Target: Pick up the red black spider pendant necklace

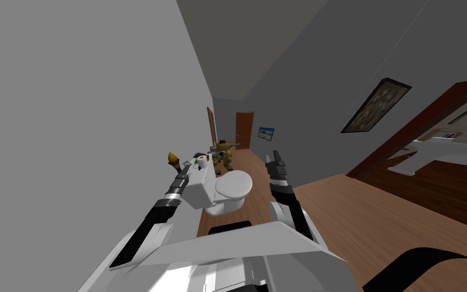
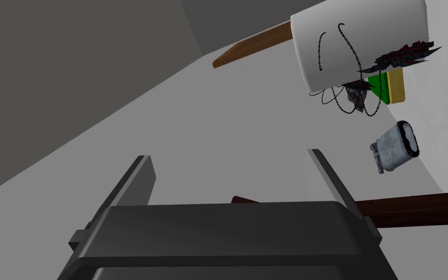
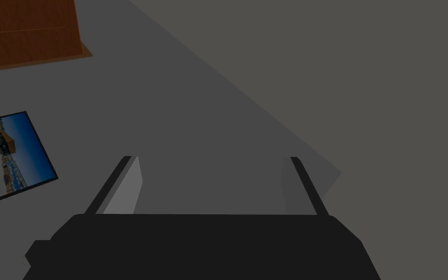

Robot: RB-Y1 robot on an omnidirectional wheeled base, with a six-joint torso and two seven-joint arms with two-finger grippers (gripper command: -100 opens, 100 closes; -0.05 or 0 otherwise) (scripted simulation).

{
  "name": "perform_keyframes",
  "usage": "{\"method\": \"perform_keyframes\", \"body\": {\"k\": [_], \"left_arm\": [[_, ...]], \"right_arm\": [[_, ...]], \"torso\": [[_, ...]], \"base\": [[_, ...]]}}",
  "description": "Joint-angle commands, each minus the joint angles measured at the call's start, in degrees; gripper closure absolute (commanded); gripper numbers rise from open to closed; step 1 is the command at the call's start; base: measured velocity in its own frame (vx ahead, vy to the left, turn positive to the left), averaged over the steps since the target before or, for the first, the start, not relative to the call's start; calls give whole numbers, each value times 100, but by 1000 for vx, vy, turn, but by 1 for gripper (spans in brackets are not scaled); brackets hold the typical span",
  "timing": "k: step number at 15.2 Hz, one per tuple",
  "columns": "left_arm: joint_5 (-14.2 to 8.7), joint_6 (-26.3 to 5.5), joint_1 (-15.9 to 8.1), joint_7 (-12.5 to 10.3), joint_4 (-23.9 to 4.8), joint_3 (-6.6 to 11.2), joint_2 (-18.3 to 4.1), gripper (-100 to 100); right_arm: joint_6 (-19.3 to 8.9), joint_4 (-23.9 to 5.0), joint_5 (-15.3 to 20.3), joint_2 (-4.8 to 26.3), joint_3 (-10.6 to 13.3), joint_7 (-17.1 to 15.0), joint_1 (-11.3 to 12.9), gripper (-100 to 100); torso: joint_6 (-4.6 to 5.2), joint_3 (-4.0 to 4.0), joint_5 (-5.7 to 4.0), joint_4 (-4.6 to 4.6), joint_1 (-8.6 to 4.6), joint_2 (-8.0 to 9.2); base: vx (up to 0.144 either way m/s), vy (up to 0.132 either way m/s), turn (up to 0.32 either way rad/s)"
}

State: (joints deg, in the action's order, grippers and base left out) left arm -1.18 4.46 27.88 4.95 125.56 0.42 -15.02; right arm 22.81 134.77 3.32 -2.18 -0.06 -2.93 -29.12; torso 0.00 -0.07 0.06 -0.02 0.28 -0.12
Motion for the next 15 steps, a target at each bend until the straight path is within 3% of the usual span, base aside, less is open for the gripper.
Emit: {"method": "perform_keyframes", "body": {"k": [1,7,15], "left_arm": [[19,-240,13,-56,-5,-38,-77,-100],[77,-776,49,-219,-15,-148,-275,-100],[196,-1427,148,-514,51,-356,-535,-100]], "right_arm": [[0,0,0,0,0,0,0,0],[0,0,0,0,0,0,0,0],[0,0,0,0,0,0,-1,0]], "torso": [[0,0,0,0,0,0],[0,-6,0,-2,0,-10],[-1,-22,1,-8,5,-38]], "base": [[30,43,-78],[39,46,-75],[93,62,-50]]}}
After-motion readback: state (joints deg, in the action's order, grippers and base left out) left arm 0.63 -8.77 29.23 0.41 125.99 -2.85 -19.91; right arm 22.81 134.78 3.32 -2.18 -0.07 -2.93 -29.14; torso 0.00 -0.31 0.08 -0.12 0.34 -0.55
